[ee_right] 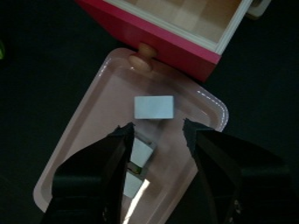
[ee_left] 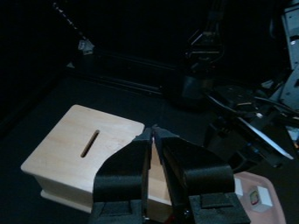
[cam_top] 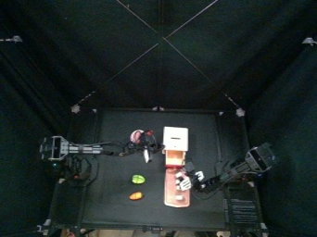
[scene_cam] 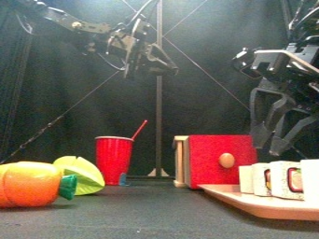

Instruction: Grab sushi roll from plate

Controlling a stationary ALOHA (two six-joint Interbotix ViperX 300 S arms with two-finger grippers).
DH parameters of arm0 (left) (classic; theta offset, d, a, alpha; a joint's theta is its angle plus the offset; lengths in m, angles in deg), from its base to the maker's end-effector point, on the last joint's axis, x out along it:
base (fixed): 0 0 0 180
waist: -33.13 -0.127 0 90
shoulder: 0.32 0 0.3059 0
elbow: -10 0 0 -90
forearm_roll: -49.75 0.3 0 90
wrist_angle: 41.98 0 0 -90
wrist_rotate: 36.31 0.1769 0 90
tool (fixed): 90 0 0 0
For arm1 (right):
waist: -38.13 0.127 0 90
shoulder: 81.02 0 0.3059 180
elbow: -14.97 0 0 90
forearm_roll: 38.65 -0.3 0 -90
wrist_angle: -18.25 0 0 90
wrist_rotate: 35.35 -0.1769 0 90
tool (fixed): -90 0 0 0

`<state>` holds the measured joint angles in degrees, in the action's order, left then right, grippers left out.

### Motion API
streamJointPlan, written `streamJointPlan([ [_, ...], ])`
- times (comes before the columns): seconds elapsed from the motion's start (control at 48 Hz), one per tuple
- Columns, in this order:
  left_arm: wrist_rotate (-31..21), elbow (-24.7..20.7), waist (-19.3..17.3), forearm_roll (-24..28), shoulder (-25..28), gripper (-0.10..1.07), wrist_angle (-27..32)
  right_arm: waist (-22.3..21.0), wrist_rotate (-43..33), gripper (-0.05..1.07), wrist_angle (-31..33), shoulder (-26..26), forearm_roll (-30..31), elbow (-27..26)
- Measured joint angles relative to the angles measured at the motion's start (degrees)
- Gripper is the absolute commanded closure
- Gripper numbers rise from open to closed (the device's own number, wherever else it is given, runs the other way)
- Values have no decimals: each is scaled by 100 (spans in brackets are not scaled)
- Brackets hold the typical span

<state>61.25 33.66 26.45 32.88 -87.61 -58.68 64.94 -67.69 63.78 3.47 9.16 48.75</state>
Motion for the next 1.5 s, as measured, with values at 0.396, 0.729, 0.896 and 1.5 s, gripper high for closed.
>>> streamJointPlan([
  [0.396, 18, 1556, 1248, -606, -905, 42, -1143, -62, 105, 17, -237, -158, 466, 105],
  [0.729, -9, 2162, 1608, -756, -1257, 42, -1459, -246, 105, 9, -264, -202, 747, 149],
  [0.896, 0, 2180, 1608, -940, -1248, 42, -1459, -343, 105, 7, -308, -308, 773, 176],
  [1.5, -9, 2215, 1608, -993, -1213, 42, -1459, -721, 105, 9, -773, -624, 747, 167],
])
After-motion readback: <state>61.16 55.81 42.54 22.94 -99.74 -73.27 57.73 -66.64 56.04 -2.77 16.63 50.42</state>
